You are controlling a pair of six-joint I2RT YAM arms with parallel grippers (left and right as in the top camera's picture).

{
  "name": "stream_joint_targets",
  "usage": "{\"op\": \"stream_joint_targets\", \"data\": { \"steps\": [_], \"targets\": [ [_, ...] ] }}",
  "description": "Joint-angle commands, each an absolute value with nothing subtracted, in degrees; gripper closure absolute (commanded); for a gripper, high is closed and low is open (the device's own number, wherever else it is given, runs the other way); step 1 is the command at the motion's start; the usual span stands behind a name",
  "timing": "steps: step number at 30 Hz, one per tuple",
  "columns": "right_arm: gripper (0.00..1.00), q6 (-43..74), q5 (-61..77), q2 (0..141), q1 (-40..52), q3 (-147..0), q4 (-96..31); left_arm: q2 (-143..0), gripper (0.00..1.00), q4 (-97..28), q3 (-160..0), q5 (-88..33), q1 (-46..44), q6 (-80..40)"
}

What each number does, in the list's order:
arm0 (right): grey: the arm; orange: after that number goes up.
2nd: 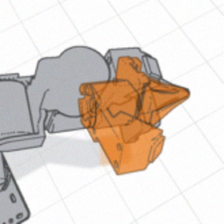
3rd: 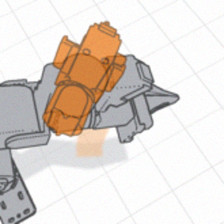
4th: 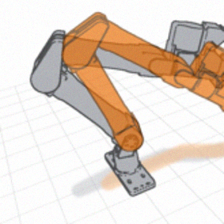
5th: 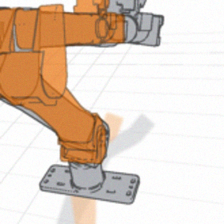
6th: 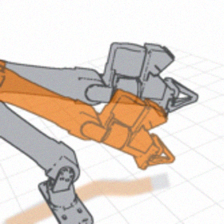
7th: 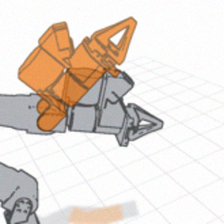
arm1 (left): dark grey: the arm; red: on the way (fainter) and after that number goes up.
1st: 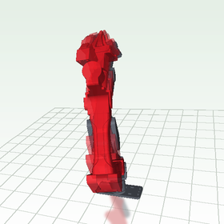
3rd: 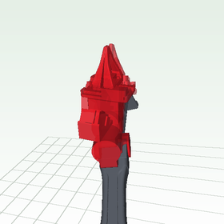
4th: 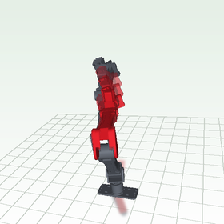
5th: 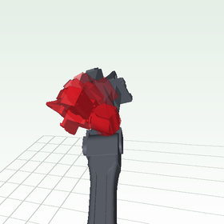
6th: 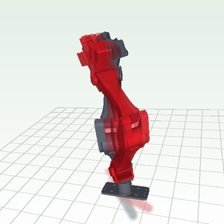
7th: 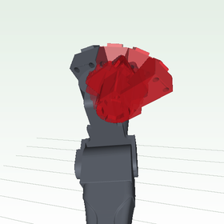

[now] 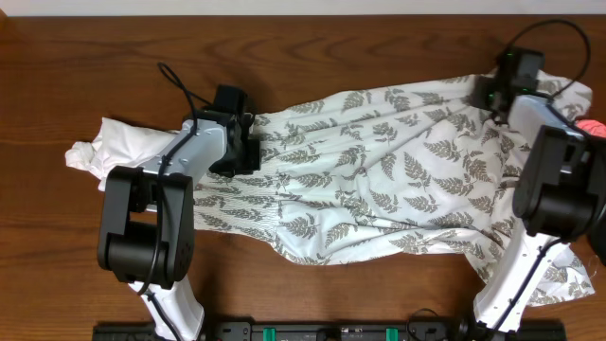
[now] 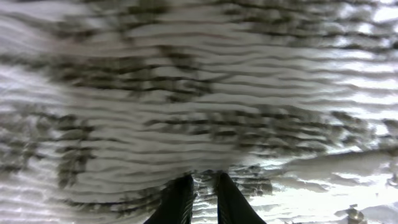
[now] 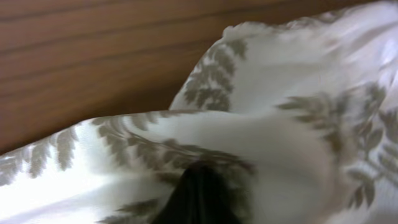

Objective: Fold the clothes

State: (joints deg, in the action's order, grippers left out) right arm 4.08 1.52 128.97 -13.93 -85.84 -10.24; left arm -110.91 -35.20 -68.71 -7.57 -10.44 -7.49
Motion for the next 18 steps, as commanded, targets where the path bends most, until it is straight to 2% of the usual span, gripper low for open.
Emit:
{"op": "stream_joint_targets", "data": {
  "steps": [1,10,11,14,18],
  "targets": [
    [0.93,-2.07,3.86,131.83,-15.18,-84.33,-12.75,-113.56,0.83,-33.04,-67.51,-0.78,-9.93,-7.31],
    [0.77,0.78,17.43,117.49,-11.55,-85.89,-15.16,-110.50,0.83,-32.82,-74.06,-0.86,-9.96,-7.44],
    [0.74,2.17,17.41,114.96,-10.76,-85.89,-16.91,-109.27,0.78,-33.39,-74.76,-0.91,-10.02,-7.90],
    [0.64,4.29,17.39,110.28,-8.64,-85.89,-21.12,-105.47,0.72,-33.45,-75.16,-0.97,-10.11,-8.25],
    [0.61,5.15,17.32,107.11,-4.51,-85.89,-27.53,-102.96,0.65,-31.83,-75.13,-0.95,-10.07,-8.23]
  ]
}}
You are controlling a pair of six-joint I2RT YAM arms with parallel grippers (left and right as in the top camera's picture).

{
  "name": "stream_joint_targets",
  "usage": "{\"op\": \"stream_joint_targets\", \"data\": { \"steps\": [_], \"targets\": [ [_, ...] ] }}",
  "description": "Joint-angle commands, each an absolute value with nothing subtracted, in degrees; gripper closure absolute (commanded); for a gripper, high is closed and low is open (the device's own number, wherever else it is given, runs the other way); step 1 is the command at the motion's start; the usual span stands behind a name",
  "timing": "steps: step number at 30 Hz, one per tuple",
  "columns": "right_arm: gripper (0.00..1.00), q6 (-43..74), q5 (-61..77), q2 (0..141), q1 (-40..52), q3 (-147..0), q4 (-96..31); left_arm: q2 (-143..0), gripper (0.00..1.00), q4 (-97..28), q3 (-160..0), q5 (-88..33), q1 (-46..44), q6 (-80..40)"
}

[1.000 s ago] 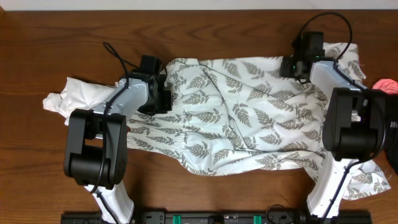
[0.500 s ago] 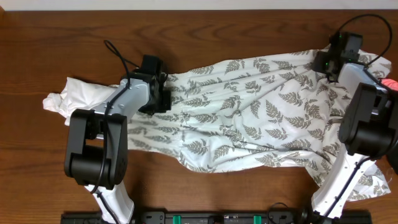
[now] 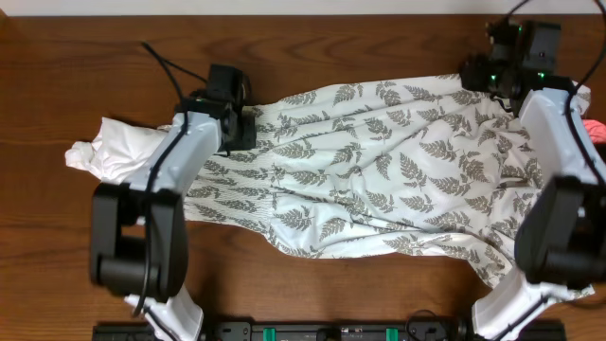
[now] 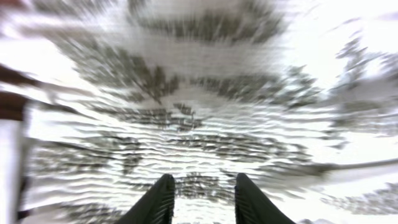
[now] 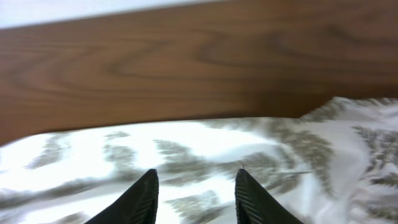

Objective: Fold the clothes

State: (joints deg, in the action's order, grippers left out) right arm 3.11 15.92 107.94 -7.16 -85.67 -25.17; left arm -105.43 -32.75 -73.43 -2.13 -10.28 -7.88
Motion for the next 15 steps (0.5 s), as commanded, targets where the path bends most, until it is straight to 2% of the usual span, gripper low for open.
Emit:
{"op": "stream_joint_targets", "data": {
  "steps": [1,3,6,11,15],
  "targets": [
    [0.61,5.15,17.30,107.11,-3.20,-85.86,-29.19,-103.11,0.65,-30.72,-75.07,-0.95,-10.07,-8.19],
    [0.67,5.82,16.14,107.81,-0.99,-85.54,-31.29,-104.07,0.64,-28.08,-74.87,-0.95,-10.07,-7.53],
    [0.84,7.90,13.26,110.37,2.72,-85.06,-33.32,-107.02,0.71,-23.66,-74.87,-1.04,-10.07,-7.53],
    [0.91,7.90,12.84,115.70,7.09,-85.01,-35.03,-112.31,0.89,-21.04,-74.87,-4.71,-10.07,-4.58],
    [0.92,7.90,9.65,119.33,9.80,-85.01,-34.44,-115.39,0.89,-18.81,-74.87,-4.71,-10.07,-4.05]
  ]
}}
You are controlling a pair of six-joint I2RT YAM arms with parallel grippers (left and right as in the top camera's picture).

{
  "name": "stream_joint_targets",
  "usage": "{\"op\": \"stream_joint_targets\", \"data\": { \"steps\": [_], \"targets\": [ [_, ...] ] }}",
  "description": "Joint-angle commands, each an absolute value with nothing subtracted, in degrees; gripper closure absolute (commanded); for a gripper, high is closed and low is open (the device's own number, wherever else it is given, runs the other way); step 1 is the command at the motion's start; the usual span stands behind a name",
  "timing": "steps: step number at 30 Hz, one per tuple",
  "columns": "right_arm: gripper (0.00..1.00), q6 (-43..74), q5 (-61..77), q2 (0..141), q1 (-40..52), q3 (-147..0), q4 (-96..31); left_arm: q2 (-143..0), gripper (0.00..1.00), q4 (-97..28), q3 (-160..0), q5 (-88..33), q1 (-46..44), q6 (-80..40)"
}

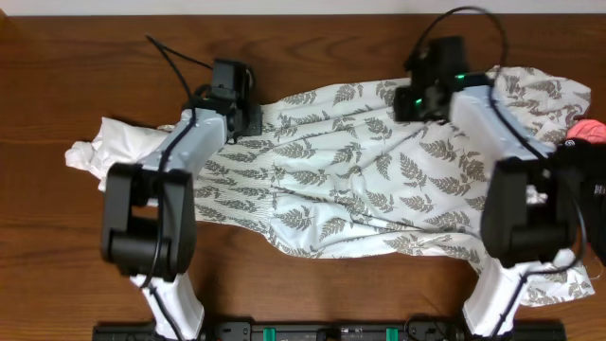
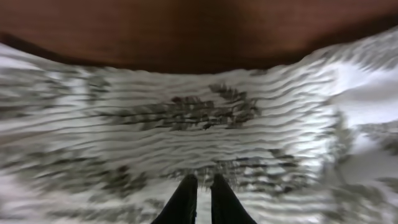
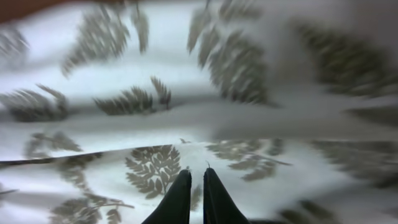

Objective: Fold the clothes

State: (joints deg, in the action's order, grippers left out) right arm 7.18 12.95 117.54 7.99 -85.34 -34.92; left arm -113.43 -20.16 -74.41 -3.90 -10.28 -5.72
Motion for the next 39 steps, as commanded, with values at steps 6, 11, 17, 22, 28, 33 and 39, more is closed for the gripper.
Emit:
{"op": "stream_joint_targets", "data": {
  "steps": [6,11,17,22,28,33,39],
  "targets": [
    [0.93,7.90,7.92,123.31,12.08,-85.01,-30.61,-120.46,0.89,-12.93,-74.87,-4.51,-9.72,-1.69],
    [0.93,7.88,7.90,125.93,12.97,-85.01,-25.41,-125.97,0.90,-7.07,-74.87,-1.30,-7.33,-1.78],
    [0.88,6.76,7.97,126.13,13.43,-85.08,-22.22,-129.93,0.90,-0.64,-75.77,0.95,-1.45,-4.71],
    [0.73,5.26,11.14,124.99,13.41,-85.10,-21.87,-130.89,0.91,-0.10,-80.47,0.93,4.16,-4.97],
    [0.41,5.06,10.85,121.43,13.13,-85.12,-21.41,-130.89,0.90,-4.36,-88.29,-0.27,7.75,-4.75],
    [0.25,5.58,10.57,118.65,11.25,-85.12,-22.57,-129.86,0.76,-13.34,-94.83,-2.33,7.53,-0.23],
    [0.23,3.20,11.20,118.28,9.80,-85.12,-28.25,-124.97,0.57,-26.98,-99.50,-2.33,7.64,1.91]
  ]
}}
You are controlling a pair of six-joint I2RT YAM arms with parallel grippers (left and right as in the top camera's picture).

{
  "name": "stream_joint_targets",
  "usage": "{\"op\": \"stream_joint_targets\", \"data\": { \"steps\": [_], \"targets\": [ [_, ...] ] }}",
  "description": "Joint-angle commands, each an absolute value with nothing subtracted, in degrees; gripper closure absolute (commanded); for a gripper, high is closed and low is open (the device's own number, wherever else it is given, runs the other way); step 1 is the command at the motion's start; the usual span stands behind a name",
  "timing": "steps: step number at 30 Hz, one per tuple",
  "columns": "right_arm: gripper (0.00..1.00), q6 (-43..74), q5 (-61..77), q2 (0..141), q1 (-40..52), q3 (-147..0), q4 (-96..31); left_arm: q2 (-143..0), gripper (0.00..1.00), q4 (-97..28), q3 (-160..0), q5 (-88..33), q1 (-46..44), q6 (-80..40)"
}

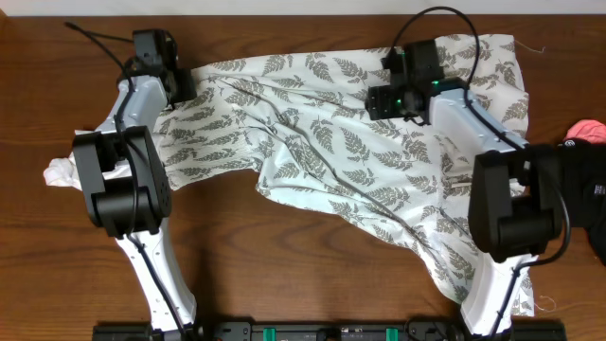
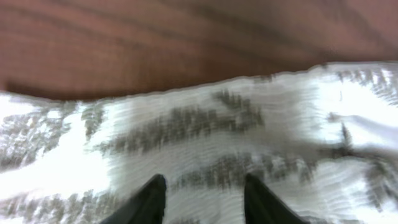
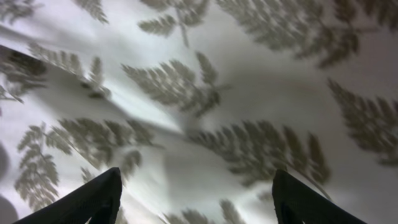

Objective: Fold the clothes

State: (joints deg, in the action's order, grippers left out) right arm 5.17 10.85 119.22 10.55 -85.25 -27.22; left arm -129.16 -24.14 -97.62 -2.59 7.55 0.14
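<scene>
A white garment with a grey fern print (image 1: 331,133) lies rumpled across the far half of the wooden table, trailing toward the near right. My left gripper (image 1: 183,87) sits at its far-left edge. In the left wrist view that gripper (image 2: 202,202) is open, over ribbed fabric (image 2: 205,137) just inside the hem. My right gripper (image 1: 381,100) is over the garment's far middle. In the right wrist view it (image 3: 196,199) is wide open above flat printed cloth (image 3: 236,124). Neither holds anything.
A plain white cloth (image 1: 59,170) lies bunched at the left behind the left arm. A pink object (image 1: 589,128) shows at the right edge. Bare brown table (image 1: 284,256) runs along the near side and the far edge.
Both grippers were shut on folds of the garment and are now open. The left gripper is now further left and back, and the garment lies further left and back with it.
First the left gripper was shut on the garment's left part and the right on its far-right corner. Then both stood open, and after that both were shut on cloth further in. Now the garment lies shifted to the far left and both are open.
</scene>
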Motion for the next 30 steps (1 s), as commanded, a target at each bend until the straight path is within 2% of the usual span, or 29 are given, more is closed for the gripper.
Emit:
{"op": "stream_joint_targets", "data": {
  "steps": [1,4,8,12,16,22,30],
  "targets": [
    [0.22,2.72,11.20,118.28,9.80,-85.12,-28.60,-123.37,0.56,-29.34,-99.50,-2.33,7.64,1.91],
    [0.21,2.70,11.44,117.97,9.82,-85.12,-28.99,-118.89,0.56,-38.15,-99.50,-2.33,7.64,-0.40],
    [0.19,2.70,11.40,117.05,9.76,-85.12,-29.58,-113.45,0.62,-50.54,-99.42,-2.42,7.68,-6.39],
    [0.20,3.40,11.42,115.72,9.76,-85.12,-32.88,-111.85,0.73,-57.54,-98.32,-6.33,6.24,-6.92],
    [0.21,4.69,11.42,114.43,9.80,-85.12,-41.60,-112.01,0.75,-60.20,-93.84,-6.87,2.98,-5.06],
    [0.19,4.36,10.92,113.62,9.45,-85.12,-50.33,-112.01,0.74,-54.65,-81.76,-6.85,-0.64,-5.30],
    [0.19,3.99,10.96,111.83,9.39,-85.12,-51.27,-112.01,0.74,-31.73,-67.81,-2.96,-0.45,-5.87]
  ]
}}
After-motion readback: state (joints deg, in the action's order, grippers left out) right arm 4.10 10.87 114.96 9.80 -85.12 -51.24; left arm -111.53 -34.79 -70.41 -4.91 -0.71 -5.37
